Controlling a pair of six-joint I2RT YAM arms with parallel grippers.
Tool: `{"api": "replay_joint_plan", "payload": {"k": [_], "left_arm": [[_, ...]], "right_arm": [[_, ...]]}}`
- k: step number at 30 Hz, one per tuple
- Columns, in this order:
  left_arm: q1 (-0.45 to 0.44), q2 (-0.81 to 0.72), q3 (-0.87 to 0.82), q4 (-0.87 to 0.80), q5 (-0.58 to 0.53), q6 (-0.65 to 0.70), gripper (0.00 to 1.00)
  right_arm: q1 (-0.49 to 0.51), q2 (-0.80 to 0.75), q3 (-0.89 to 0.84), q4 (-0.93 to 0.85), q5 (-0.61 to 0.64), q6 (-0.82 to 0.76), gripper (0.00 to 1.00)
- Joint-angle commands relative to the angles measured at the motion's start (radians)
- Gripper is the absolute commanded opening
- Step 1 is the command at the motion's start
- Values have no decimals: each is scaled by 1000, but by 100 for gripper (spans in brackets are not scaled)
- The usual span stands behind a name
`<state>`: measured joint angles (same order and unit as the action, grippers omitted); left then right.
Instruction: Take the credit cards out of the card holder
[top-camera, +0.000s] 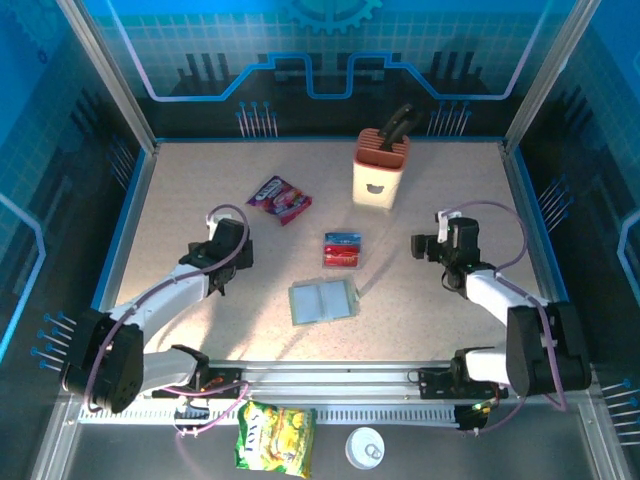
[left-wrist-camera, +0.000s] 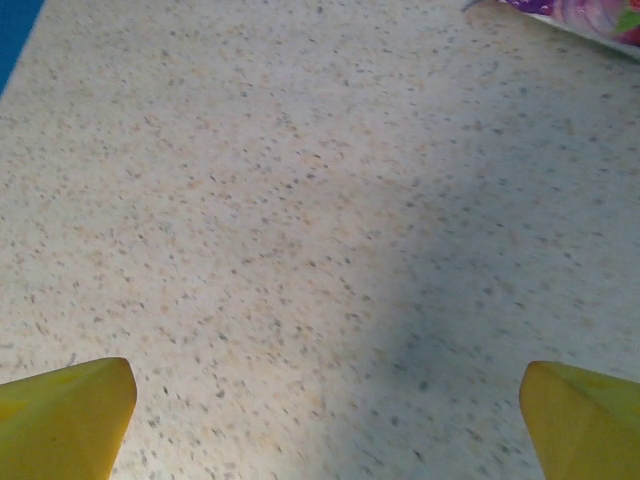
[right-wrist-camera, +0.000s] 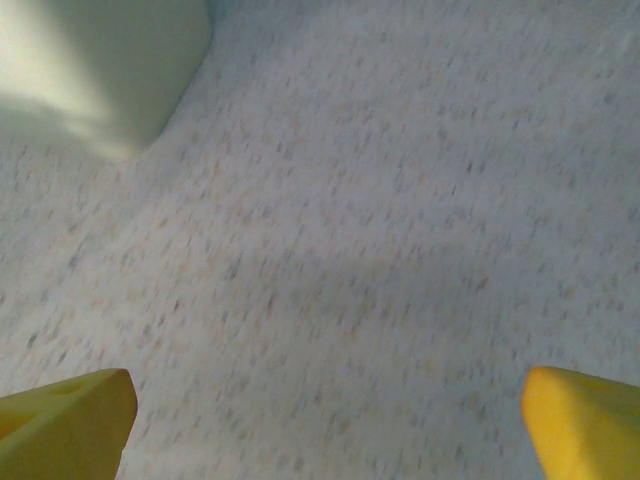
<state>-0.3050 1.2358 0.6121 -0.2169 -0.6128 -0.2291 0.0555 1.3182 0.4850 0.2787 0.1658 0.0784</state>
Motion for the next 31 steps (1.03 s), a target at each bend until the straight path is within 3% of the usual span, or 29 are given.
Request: {"api": "replay_joint_plan", "payload": {"k": [1, 7, 10, 12, 14, 16, 18, 23, 25, 31], "left_arm": [[35, -11, -94, 272, -29, 136, 99], [132, -19, -221, 619, 157, 201, 99], [187, -9, -276, 804, 284, 218, 99], [228, 13, -296, 897, 367, 205, 99], [263, 50, -306, 986, 418, 187, 99], [300, 90, -292, 1022, 475, 179, 99], [322, 126, -256, 1001, 521, 176, 99], [323, 324, -273, 1242, 552, 201, 99], [324, 304, -246, 1151, 570, 201, 99], [322, 314, -226, 1127, 583, 218, 99]], "right_arm": [[-44, 59, -21, 295, -14, -23, 100], [-83, 118, -55, 449, -137, 14, 100], [-58, 157, -141, 641, -182, -33, 100], [-51, 248, -203, 883, -167, -35, 100], [-48, 198, -181, 751, -126, -27, 100], [-28, 214, -153, 730, -58, -26, 100], [-21, 217, -121, 670, -95, -51, 100], [4, 222, -84, 604, -134, -96, 100], [4, 222, -83, 600, -134, -96, 100], [-7, 221, -85, 606, -147, -88, 100]]}}
